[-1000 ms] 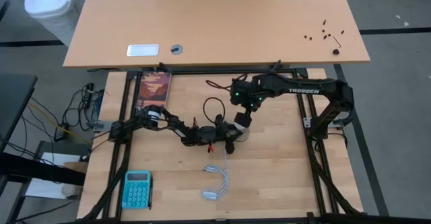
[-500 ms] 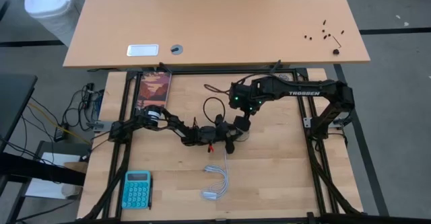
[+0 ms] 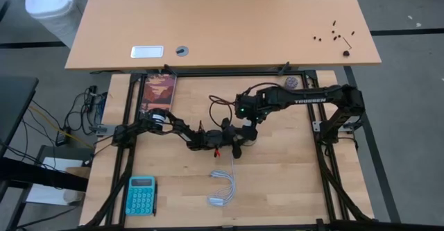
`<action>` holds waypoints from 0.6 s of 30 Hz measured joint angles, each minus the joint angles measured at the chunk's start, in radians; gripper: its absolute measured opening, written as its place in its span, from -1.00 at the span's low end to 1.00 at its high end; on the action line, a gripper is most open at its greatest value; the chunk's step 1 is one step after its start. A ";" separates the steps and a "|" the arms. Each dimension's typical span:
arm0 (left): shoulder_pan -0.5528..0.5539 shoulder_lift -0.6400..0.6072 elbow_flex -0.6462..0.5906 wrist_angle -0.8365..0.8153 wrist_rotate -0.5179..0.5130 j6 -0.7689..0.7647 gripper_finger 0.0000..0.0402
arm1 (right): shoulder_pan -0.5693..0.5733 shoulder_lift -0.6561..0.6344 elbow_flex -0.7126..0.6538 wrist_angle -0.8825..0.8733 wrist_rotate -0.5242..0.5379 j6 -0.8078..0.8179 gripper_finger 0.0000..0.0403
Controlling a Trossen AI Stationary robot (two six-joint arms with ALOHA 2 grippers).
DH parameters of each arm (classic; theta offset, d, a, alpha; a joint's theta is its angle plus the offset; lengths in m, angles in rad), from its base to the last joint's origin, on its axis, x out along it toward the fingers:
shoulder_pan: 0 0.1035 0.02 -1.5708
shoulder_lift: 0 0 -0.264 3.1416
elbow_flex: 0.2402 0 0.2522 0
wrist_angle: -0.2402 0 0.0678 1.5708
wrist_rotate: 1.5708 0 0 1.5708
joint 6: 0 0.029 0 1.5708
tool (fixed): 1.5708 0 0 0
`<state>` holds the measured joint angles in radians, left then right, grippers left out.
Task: Screw lightbulb
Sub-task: Remove the lightbulb on the desk lamp
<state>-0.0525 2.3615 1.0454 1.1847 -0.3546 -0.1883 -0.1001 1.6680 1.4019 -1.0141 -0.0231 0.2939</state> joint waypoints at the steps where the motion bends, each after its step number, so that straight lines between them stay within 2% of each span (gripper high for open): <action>1: 0.000 0.000 0.000 0.000 0.000 0.000 -0.01 | 0.000 0.000 -0.010 0.007 0.000 0.000 0.83; 9: 0.005 0.000 0.000 0.000 0.000 0.000 -0.01 | -0.003 0.001 -0.096 0.105 -0.028 0.098 0.82; 18: 0.006 0.000 0.000 -0.001 -0.007 -0.003 -0.01 | -0.012 0.001 -0.174 0.199 -0.006 0.126 0.67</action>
<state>-0.0463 2.3615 1.0454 1.1839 -0.3619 -0.1912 -0.1120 1.6688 1.2276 -0.8150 -0.0293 0.4199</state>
